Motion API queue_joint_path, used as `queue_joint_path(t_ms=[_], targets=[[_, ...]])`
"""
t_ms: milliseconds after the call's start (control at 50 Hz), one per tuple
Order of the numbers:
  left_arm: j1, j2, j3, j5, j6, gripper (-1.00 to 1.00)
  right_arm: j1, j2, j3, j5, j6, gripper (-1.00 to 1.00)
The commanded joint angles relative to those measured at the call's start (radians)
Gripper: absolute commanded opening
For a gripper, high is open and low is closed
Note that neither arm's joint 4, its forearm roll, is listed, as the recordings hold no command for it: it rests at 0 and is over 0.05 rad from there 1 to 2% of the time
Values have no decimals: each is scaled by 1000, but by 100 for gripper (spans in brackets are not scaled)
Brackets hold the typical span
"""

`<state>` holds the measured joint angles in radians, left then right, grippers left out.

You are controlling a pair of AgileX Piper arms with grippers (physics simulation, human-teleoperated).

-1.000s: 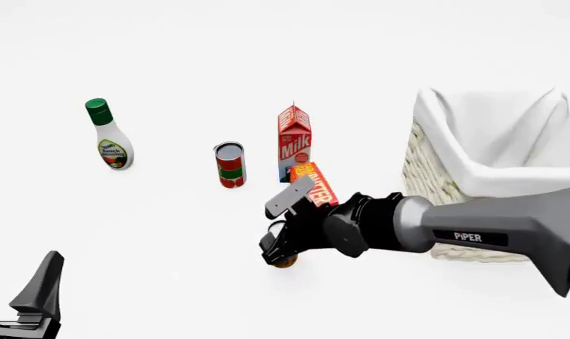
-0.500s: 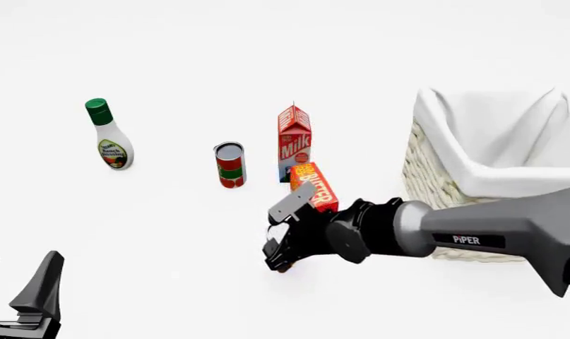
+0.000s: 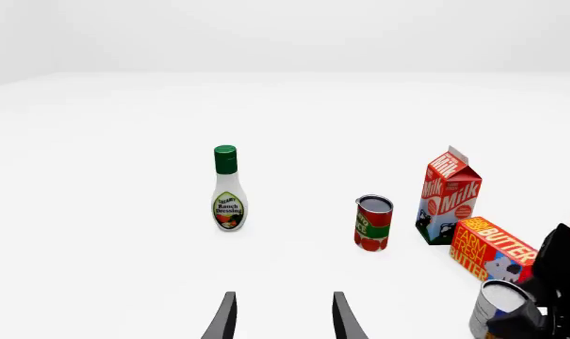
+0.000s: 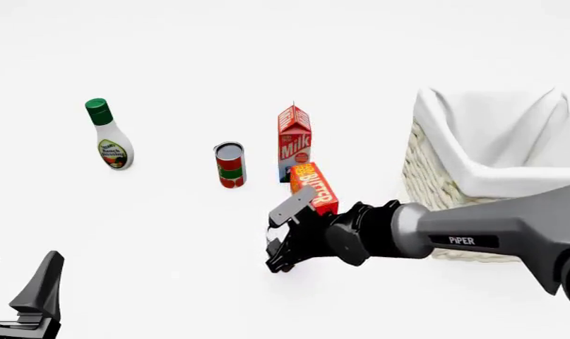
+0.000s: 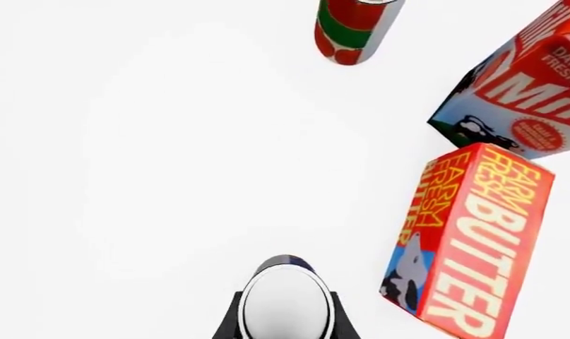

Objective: Pick the alphabet soup and place it in the basket.

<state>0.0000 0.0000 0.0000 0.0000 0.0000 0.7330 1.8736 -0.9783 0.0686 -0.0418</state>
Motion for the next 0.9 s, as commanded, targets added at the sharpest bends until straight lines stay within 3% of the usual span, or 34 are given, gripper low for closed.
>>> queue_joint_path(t_ms=[20,300,620,900], targets=[[0,0,0,0,0,100,6,-5,9,-4,0,-100],[0,0,0,0,0,100,12,-28,47,-32,-2,-100],[0,0,0,0,0,100,34,-153,58,52,-6,-100],[0,0,0,0,0,100,40,-298,71,106,-46,-100]])
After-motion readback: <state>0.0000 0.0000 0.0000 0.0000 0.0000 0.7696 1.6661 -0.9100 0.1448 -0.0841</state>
